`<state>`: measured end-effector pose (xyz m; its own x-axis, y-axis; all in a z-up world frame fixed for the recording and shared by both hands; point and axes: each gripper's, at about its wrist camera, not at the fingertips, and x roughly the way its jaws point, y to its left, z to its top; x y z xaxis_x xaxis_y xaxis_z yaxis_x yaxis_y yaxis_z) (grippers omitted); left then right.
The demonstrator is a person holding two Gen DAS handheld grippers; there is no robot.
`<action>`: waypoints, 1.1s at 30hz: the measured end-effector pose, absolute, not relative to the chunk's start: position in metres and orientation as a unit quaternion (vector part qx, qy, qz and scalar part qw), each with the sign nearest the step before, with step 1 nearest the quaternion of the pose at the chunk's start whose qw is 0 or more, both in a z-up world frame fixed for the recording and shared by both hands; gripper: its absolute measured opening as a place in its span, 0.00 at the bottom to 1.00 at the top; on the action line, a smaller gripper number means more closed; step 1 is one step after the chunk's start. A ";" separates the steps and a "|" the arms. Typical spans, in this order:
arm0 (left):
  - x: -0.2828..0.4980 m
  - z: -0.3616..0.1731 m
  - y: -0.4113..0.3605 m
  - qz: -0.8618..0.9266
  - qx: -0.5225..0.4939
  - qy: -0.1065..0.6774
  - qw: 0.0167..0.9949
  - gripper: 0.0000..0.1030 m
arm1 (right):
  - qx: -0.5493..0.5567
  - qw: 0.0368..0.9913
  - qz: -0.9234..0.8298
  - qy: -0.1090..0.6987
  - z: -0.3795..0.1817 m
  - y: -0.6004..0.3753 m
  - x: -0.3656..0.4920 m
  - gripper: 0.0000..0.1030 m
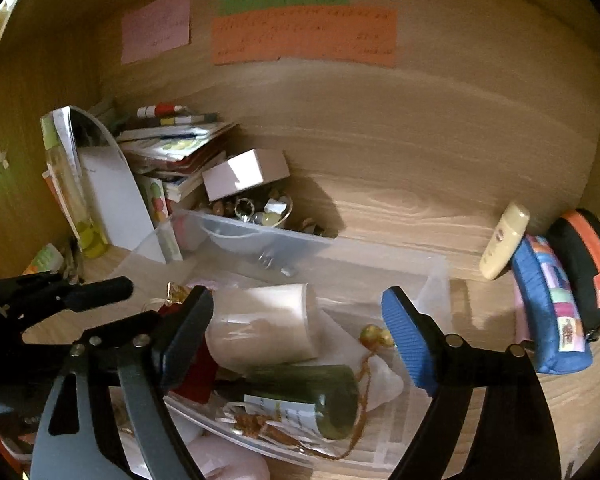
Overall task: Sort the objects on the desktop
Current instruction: 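Withdraw both grippers from the box back over the desk items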
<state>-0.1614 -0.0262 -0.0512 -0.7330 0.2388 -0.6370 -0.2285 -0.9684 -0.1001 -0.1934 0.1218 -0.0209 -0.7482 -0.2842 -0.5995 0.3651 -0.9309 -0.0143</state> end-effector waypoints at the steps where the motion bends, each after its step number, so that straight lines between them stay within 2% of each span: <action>1: -0.159 -0.047 -0.029 0.933 -0.338 -0.012 0.126 0.52 | 0.306 0.174 -0.934 0.064 -0.018 0.123 -0.191 0.83; 5: -0.152 -0.033 -0.040 0.939 -0.322 -0.020 0.118 0.54 | 0.296 0.195 -0.934 0.048 -0.003 0.127 -0.177 0.85; 11: -0.131 -0.021 -0.055 0.945 -0.310 -0.022 0.102 0.63 | 0.277 0.206 -0.937 0.048 0.010 0.127 -0.146 0.87; 13: -0.121 -0.019 -0.060 0.947 -0.306 -0.018 0.097 0.67 | 0.272 0.206 -0.939 0.054 0.011 0.128 -0.135 0.92; 21: -0.089 -0.038 -0.082 0.939 -0.332 0.004 0.084 0.68 | 0.264 0.188 -0.943 0.079 -0.003 0.134 -0.097 0.95; 33: -0.055 -0.088 -0.088 0.907 -0.409 0.016 0.099 0.68 | 0.342 0.191 -0.916 0.082 -0.054 0.154 -0.081 0.95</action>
